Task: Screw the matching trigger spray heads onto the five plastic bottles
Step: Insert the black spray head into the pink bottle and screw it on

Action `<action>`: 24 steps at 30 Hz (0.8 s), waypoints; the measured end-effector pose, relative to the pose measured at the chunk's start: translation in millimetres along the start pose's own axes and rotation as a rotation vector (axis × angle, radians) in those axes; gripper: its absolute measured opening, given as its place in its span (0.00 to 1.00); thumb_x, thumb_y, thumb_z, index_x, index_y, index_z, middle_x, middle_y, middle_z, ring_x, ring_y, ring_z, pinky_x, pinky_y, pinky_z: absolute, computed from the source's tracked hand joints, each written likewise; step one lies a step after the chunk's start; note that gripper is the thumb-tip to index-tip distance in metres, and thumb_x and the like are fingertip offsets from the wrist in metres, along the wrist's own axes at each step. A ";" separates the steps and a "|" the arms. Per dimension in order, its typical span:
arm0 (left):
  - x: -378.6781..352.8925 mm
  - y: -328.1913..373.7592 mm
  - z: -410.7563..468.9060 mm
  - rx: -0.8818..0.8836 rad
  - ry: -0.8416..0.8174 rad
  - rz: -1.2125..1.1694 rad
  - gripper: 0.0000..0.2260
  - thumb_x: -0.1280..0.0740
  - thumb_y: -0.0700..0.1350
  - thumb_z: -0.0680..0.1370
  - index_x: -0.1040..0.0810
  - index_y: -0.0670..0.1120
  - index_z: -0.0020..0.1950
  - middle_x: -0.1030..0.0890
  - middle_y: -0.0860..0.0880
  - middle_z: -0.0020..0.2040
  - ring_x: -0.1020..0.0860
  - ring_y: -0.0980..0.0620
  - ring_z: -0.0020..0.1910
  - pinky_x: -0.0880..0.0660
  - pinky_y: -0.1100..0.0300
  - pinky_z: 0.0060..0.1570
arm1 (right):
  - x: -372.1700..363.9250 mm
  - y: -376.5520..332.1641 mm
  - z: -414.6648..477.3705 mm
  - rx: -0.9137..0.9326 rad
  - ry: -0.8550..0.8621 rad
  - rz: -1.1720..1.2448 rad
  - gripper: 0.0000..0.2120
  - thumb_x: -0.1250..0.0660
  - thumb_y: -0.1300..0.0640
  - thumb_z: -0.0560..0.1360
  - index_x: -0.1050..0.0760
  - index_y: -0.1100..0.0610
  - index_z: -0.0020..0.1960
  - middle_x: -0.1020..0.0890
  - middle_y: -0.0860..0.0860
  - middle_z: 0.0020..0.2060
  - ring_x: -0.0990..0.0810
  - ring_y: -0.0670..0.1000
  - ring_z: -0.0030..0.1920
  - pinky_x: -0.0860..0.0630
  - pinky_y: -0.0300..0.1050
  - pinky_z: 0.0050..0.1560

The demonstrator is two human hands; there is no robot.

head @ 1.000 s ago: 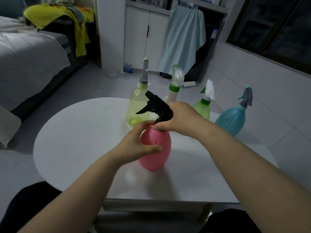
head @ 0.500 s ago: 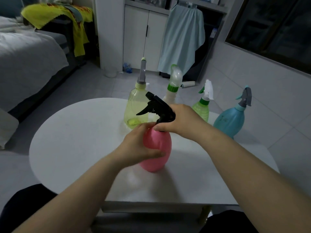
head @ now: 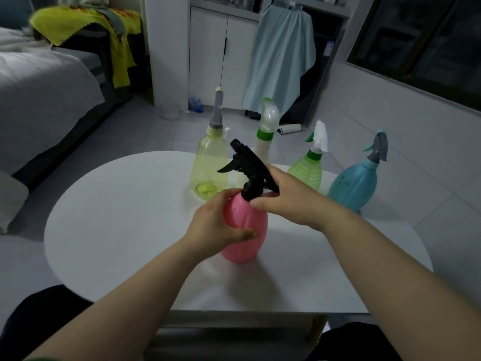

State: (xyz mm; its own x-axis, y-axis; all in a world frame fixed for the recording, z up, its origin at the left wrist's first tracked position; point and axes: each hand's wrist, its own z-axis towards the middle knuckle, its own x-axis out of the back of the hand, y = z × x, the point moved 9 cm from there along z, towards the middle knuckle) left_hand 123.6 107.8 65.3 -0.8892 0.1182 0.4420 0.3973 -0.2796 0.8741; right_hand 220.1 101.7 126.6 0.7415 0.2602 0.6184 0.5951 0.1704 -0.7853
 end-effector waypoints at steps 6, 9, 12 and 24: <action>0.1 -0.6 -1.3 -0.008 -0.003 -0.010 0.36 0.23 0.47 0.59 0.34 0.53 0.63 0.29 0.58 0.52 0.30 0.55 0.51 0.32 0.60 0.50 | 6.6 4.5 0.4 0.074 0.102 0.169 0.13 0.30 0.63 0.66 0.27 0.46 0.41 0.21 0.40 0.40 0.23 0.35 0.42 0.26 0.26 0.46; 1.2 -0.3 -1.9 -0.010 0.018 -0.013 0.35 0.23 0.47 0.59 0.33 0.51 0.63 0.29 0.56 0.52 0.29 0.54 0.51 0.31 0.58 0.52 | 10.7 8.3 0.4 0.089 0.282 0.130 0.16 0.27 0.59 0.63 0.31 0.45 0.39 0.23 0.40 0.38 0.23 0.38 0.41 0.26 0.30 0.43; 0.0 -0.1 -2.2 -0.007 0.016 -0.015 0.35 0.23 0.46 0.59 0.33 0.50 0.63 0.29 0.56 0.52 0.29 0.53 0.51 0.30 0.57 0.52 | 7.3 17.0 -1.0 0.057 0.339 0.133 0.17 0.27 0.56 0.63 0.34 0.44 0.40 0.24 0.42 0.41 0.24 0.40 0.43 0.27 0.30 0.43; -0.9 0.9 -2.2 -0.025 0.024 -0.024 0.36 0.26 0.53 0.55 0.33 0.52 0.62 0.29 0.57 0.53 0.30 0.55 0.51 0.31 0.59 0.53 | 11.0 13.9 -5.5 0.035 0.323 0.142 0.06 0.28 0.58 0.65 0.23 0.52 0.41 0.19 0.47 0.38 0.22 0.41 0.40 0.26 0.30 0.42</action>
State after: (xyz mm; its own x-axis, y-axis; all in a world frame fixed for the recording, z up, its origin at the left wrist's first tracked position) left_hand 124.3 105.3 65.3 -0.9038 0.1022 0.4156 0.3703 -0.3004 0.8790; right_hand 238.2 101.6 122.7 0.8790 -0.0291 0.4760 0.4725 0.1881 -0.8610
